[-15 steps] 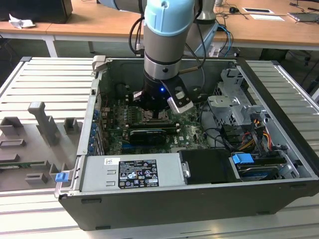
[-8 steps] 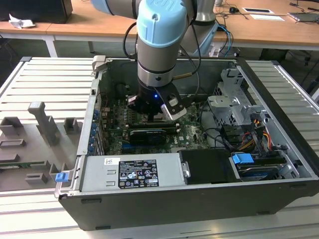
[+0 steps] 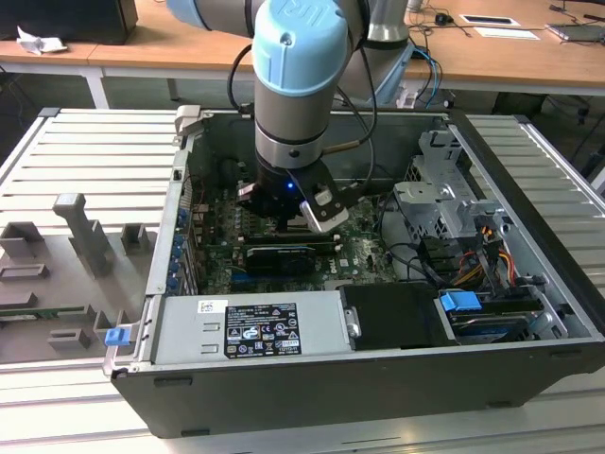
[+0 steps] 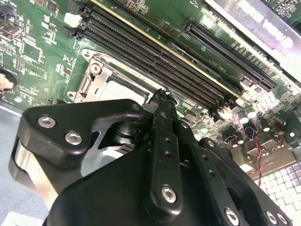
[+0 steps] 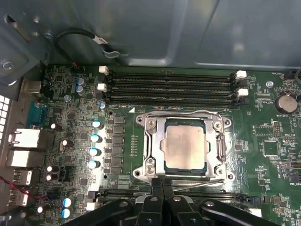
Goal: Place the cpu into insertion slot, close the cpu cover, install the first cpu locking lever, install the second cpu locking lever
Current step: 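Install the second cpu locking lever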
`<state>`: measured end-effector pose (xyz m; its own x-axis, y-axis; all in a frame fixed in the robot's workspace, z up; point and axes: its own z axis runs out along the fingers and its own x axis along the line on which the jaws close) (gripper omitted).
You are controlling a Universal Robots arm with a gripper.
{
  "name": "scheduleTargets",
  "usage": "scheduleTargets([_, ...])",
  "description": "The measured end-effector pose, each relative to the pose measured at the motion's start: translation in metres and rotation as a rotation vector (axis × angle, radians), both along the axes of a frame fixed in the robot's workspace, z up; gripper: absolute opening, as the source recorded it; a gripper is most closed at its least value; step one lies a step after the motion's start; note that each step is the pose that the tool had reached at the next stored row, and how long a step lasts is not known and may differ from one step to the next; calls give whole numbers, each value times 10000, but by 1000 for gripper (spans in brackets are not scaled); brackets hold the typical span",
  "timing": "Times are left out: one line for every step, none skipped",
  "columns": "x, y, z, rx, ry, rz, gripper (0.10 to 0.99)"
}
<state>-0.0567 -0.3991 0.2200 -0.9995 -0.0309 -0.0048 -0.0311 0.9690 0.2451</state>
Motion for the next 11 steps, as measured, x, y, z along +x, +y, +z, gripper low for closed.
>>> scheduleTargets([0,0,-1,2,0,0,106])
scheduleTargets([0,0,-2,4,0,0,106])
scheduleTargets([-2,0,-3,7,0,-1,106])
scheduleTargets([-6,0,-5,10,0,-2,106])
scheduleTargets([-23,-8,-7,17,0,0,106])
scheduleTargets([-31,-19,-9,40,-4,1,106])
scheduleTargets([-39,-21,-11,49,-5,1,106])
scheduleTargets([-48,-26,-13,63,-5,3,106])
scheduleTargets([-56,-33,-16,80,-7,8,106])
scheduleTargets([-61,-40,-21,97,-11,15,106])
scheduleTargets([-67,-45,-27,112,-14,19,106])
